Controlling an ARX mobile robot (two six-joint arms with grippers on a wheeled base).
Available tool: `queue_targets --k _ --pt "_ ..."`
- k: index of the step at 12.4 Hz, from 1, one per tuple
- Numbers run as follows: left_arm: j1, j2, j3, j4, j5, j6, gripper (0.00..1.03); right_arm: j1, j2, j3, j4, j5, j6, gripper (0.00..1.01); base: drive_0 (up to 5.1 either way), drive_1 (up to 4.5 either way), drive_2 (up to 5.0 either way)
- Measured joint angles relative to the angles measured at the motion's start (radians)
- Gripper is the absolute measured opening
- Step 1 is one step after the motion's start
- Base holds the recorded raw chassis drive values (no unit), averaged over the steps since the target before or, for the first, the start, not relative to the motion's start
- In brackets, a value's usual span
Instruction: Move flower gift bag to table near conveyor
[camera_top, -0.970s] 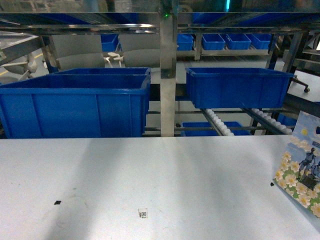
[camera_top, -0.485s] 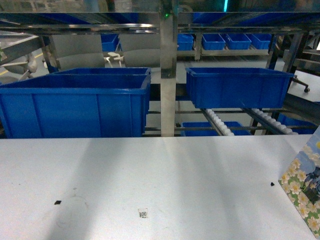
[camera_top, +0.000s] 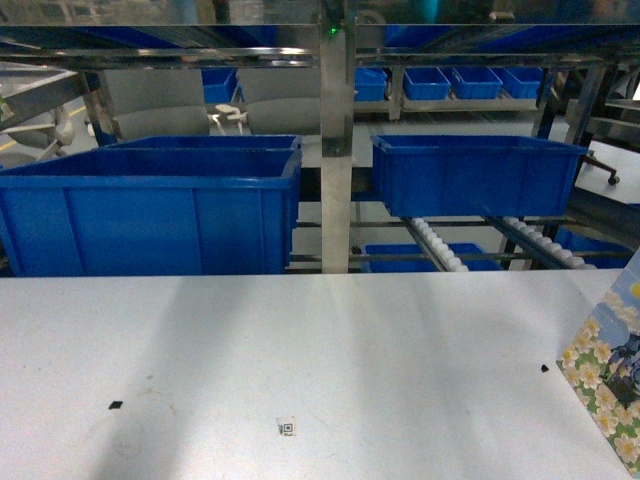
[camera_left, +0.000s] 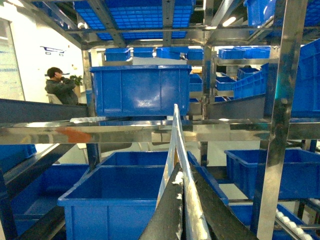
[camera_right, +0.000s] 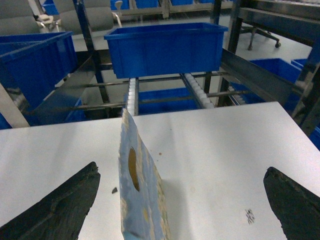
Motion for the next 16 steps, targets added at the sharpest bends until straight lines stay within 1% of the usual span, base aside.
queue_targets --k 1,2,3,4,5,6,7,8,9,10,11,12,14,16 --pt "0.0 0.0 0.0 0.0 0.0 0.0 0.02 -0.003 -0.175 -0.045 -0.138 0.013 0.0 0.98 0.0 0.0 0.0" --pt "0.0 0.0 0.0 0.0 0.0 0.0 0.02 0.001 -0.319 -0.075 -0.254 0.016 0.005 0.98 0.0 0.0 0.0" --pt "0.0 0.0 0.0 0.0 0.0 0.0 0.02 0.035 -0.526 -0.105 -0.442 0.045 0.023 0.98 0.0 0.0 0.0" --pt "0.0 0.0 0.0 0.0 0.0 0.0 0.02 0.087 -0.702 -0.126 -0.596 0.085 0.027 0.98 0.0 0.0 0.0" --pt "0.0 0.0 0.0 0.0 0.0 0.0 0.02 0.154 -0.933 -0.142 -0.827 0.133 0.04 0.98 0.0 0.0 0.0" --pt "0.0 0.0 0.0 0.0 0.0 0.0 0.02 0.184 -1.137 -0.142 -1.03 0.162 0.05 0.98 0.0 0.0 0.0" --pt "0.0 0.0 0.0 0.0 0.0 0.0 0.02 0.225 -1.318 -0.139 -1.196 0.204 0.052 0.98 0.0 0.0 0.0" --pt "0.0 0.0 0.0 0.0 0.0 0.0 0.02 0.241 -1.338 -0.131 -1.22 0.205 0.052 0.98 0.0 0.0 0.0" --pt "-0.013 0.004 -0.008 0.031 -0.009 0.0 0.02 0.241 -1.337 -0.131 -1.22 0.205 0.052 0.98 0.0 0.0 0.0" --pt "-0.039 0.011 -0.027 0.077 -0.041 0.0 0.02 0.241 -1.337 -0.131 -1.22 0.205 0.052 0.98 0.0 0.0 0.0" --pt "-0.078 0.05 -0.05 0.131 -0.082 0.0 0.02 0.241 -1.337 -0.131 -1.22 0.205 0.052 0.98 0.0 0.0 0.0" --pt "-0.102 0.1 -0.069 0.194 -0.119 0.0 0.02 0.241 -1.337 -0.131 -1.22 0.205 0.052 0.98 0.0 0.0 0.0" --pt "-0.117 0.203 -0.082 0.322 -0.203 -0.014 0.02 0.241 -1.337 -0.131 -1.22 0.205 0.052 0.98 0.0 0.0 0.0" --pt "-0.134 0.377 -0.082 0.473 -0.285 -0.017 0.02 0.241 -1.337 -0.131 -1.22 0.205 0.052 0.98 0.0 0.0 0.0"
